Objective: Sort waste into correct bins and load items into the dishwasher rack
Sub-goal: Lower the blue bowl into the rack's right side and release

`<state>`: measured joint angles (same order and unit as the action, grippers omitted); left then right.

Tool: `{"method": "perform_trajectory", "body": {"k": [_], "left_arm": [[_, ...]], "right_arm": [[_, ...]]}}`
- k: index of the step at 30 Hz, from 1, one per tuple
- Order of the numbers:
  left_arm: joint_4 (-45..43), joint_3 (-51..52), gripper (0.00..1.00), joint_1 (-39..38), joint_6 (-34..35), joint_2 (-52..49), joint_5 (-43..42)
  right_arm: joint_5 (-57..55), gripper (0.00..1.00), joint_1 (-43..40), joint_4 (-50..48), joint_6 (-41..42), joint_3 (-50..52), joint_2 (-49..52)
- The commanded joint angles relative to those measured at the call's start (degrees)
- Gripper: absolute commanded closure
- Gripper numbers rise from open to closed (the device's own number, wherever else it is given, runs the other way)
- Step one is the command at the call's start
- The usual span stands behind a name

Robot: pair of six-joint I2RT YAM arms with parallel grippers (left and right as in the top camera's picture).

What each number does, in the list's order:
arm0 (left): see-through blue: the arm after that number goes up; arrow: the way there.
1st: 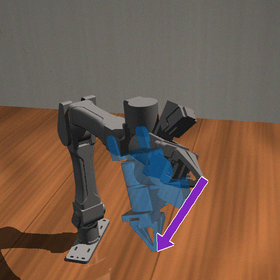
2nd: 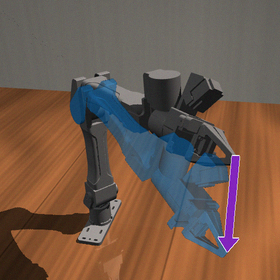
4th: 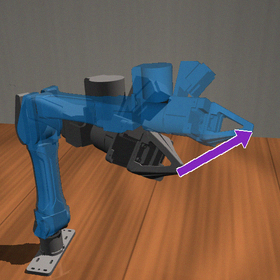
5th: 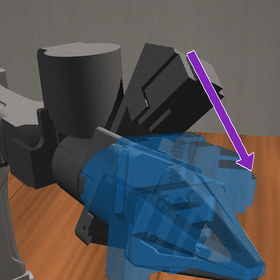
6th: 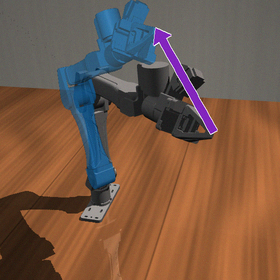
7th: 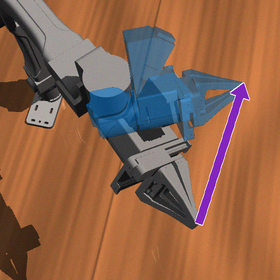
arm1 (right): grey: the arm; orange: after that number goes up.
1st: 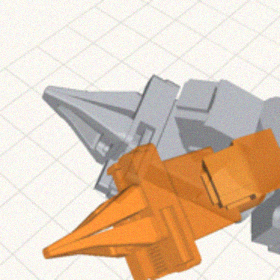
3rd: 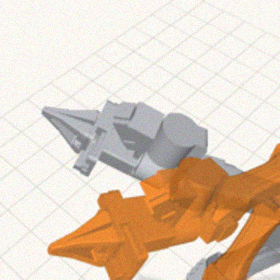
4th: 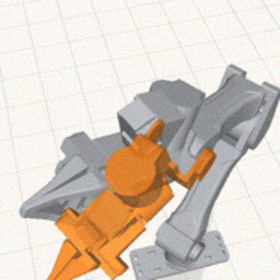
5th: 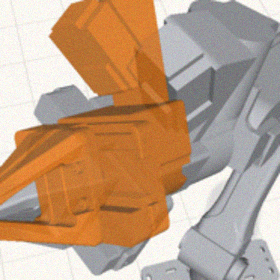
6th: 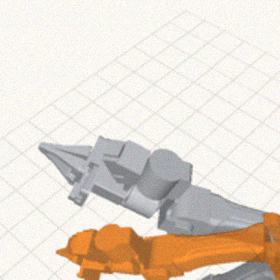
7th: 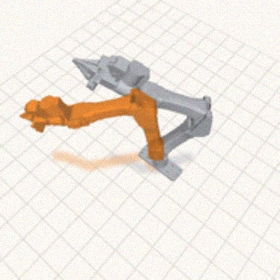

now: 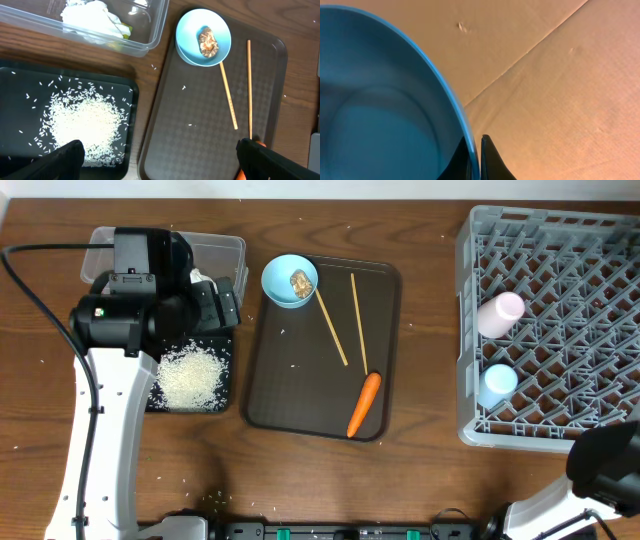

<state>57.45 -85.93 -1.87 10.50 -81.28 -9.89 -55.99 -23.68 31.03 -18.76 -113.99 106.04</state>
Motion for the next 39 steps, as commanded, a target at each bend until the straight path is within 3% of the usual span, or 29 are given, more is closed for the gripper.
{"method": "perform_trajectory", "body": {"k": [1,16,28,39], "left_arm": [[0.1,0.3,0.02,0.3,-0.3,-0.3,0.5],[0.1,0.3,0.02,0.3,-0.3,-0.3,0.5],[0.1,0.3,0.02,0.3,-0.3,-0.3,0.5],[0.1,0.3,0.02,0.3,-0.3,-0.3,0.5]], "right_arm": [[0.2,0.99,-2.0,-0.6,-1.6,-0.2,2.6],[6.8,0.99,-8.6,-9.6,-8.2,-0.2,15.6],[10.9,0.99,-9.4,-20.2,-29.9,-0.2,16.9],[12.9,0.98,-8.9,-22.0,-38.6,-0.2,16.9]]}}
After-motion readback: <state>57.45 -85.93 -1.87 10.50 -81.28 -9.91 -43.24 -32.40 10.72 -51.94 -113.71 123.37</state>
